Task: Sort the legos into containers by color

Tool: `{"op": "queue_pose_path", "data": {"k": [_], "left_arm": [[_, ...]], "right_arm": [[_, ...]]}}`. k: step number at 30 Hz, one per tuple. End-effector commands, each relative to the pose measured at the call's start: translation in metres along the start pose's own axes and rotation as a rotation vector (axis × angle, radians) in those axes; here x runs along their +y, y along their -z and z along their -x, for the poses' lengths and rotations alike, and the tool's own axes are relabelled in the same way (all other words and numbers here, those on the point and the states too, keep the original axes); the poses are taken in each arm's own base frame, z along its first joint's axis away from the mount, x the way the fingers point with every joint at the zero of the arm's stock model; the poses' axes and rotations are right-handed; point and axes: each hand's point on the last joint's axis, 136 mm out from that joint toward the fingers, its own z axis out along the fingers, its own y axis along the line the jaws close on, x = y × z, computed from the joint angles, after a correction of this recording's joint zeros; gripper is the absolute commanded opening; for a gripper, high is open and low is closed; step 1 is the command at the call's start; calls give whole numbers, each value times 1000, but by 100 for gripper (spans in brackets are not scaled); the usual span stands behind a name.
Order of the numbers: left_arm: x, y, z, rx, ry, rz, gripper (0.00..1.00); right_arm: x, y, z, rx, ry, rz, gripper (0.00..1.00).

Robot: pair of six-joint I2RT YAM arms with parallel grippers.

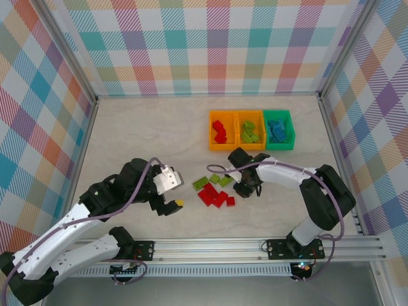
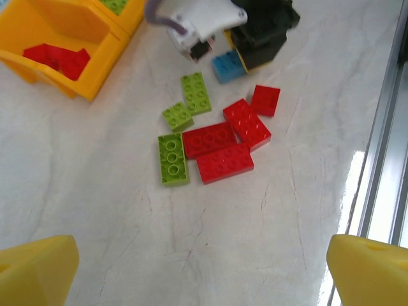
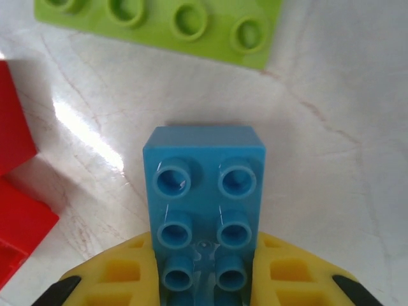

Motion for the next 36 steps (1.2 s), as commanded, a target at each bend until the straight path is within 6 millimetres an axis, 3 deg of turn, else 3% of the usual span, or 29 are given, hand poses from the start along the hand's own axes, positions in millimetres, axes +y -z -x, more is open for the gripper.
{"op": "queue_pose_path", "data": {"k": [1,8,10,14,19,23,27,31,36], "left_arm": [[3,-1,6,-44,-55,23,100],[19,16,14,-147,-26,150,100],[27,22,11,-153,-10,210,100],[37,34,7,-179,21,291,100],[40,36,3,-197,22,321,100],[39,32,1,-196,11,317,100],[37,26,-2,-183,10,299,100],[36,23,-3,-172,10,288,100],[32,20,-2,-179,4,259,100]], "right_arm": [[-25,33,23,-152,-71,-117,19],[-125,115,53,-515,-472,-288,15],[-158,127,52,-584,-600,-297,15],[-220,120,49,-585,-780,-316,16],[-270,82,53,-563,-911,-296,17],[-296,65,65,-567,-956,-247,20],[-307,65,82,-573,-957,-195,37],[-312,80,80,-559,-975,-220,58],[-296,117,77,-609,-976,-186,57]]}}
